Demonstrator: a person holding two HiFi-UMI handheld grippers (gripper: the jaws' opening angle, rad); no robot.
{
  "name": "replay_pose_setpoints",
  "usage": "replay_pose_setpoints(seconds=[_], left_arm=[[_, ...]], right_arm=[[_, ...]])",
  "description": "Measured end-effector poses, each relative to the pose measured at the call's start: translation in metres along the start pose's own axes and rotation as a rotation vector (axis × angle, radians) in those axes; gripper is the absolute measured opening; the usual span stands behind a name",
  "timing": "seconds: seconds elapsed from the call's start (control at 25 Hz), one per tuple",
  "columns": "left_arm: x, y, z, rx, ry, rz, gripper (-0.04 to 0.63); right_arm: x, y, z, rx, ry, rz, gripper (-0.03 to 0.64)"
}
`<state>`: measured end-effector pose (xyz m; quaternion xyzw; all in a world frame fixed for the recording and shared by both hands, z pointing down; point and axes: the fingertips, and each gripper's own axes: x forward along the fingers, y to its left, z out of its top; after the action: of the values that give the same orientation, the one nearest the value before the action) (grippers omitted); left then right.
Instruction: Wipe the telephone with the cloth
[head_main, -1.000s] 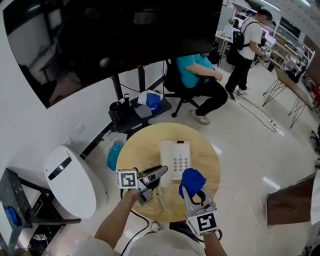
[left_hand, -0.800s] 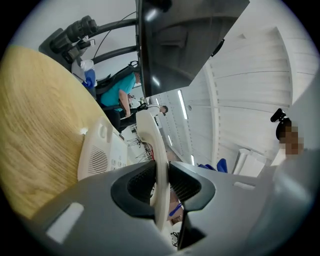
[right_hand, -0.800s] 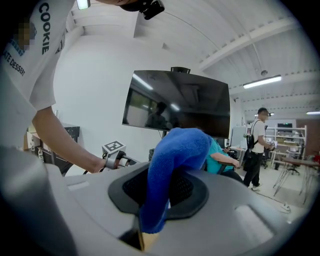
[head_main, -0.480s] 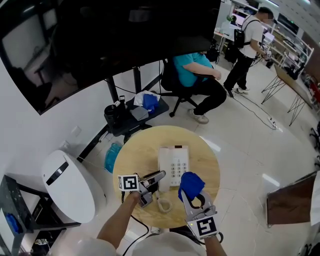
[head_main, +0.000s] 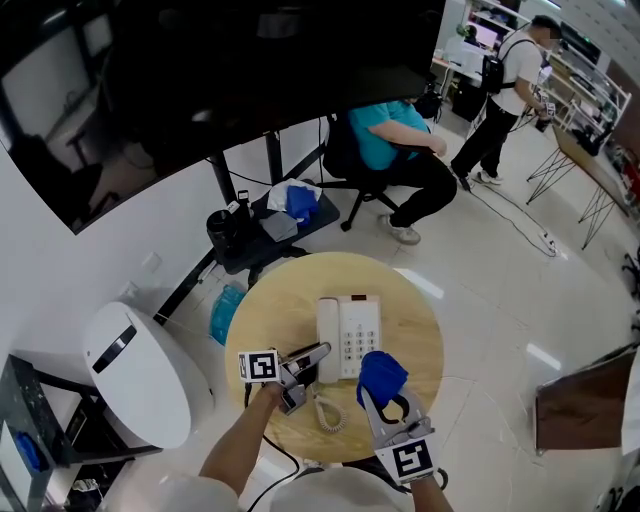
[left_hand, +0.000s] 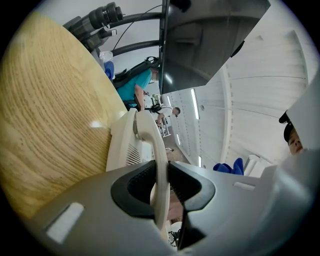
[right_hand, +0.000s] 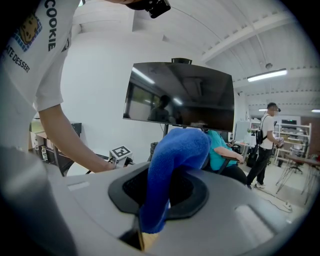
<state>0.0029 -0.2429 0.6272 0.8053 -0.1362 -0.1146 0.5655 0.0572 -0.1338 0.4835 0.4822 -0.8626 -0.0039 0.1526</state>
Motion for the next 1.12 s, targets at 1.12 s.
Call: replay_pose_setpoints(seconds=[1.12], left_arm=[[0.002, 0.018, 0.008, -0.033, -0.007, 0.101, 0.124]], right_arm=[[0.002, 0.000, -0.011, 0.000, 0.012, 0.017, 0.061]])
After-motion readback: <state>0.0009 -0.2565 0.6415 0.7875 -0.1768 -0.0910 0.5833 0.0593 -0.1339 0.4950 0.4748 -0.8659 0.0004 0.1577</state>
